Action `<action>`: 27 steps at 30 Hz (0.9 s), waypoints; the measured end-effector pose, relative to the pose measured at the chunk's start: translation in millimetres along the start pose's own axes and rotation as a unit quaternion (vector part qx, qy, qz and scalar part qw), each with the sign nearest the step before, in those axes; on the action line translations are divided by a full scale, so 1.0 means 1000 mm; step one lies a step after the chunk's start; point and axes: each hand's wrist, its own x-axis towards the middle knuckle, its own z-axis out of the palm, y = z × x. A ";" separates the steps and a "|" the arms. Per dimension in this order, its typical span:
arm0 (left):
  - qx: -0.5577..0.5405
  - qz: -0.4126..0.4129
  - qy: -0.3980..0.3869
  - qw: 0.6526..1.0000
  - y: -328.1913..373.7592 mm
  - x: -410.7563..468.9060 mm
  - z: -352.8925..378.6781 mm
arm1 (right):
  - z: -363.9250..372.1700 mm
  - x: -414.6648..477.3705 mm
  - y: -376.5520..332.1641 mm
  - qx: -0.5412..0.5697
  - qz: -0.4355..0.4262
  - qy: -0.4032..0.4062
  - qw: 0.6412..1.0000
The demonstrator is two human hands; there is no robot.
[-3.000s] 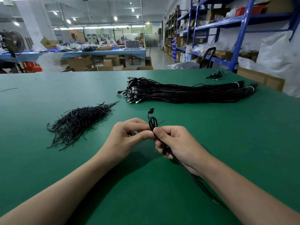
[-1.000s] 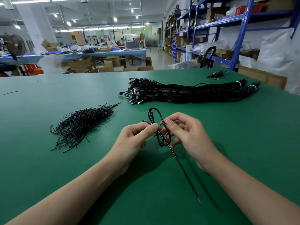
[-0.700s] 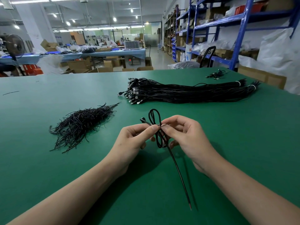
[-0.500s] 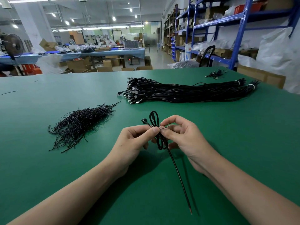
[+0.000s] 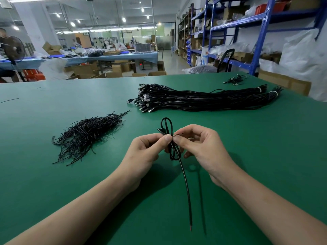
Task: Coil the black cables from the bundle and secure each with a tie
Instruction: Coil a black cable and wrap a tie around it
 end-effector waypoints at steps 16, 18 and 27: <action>-0.029 -0.042 -0.044 0.998 -0.004 -0.001 -0.003 | -0.003 0.000 0.003 -0.091 -0.073 0.002 0.993; -0.036 -0.052 -0.052 0.997 -0.003 -0.001 -0.003 | -0.004 0.000 0.004 -0.117 -0.081 0.004 0.990; -0.069 -0.057 -0.077 0.993 0.002 -0.003 -0.002 | -0.006 0.002 0.008 -0.119 -0.091 -0.014 0.989</action>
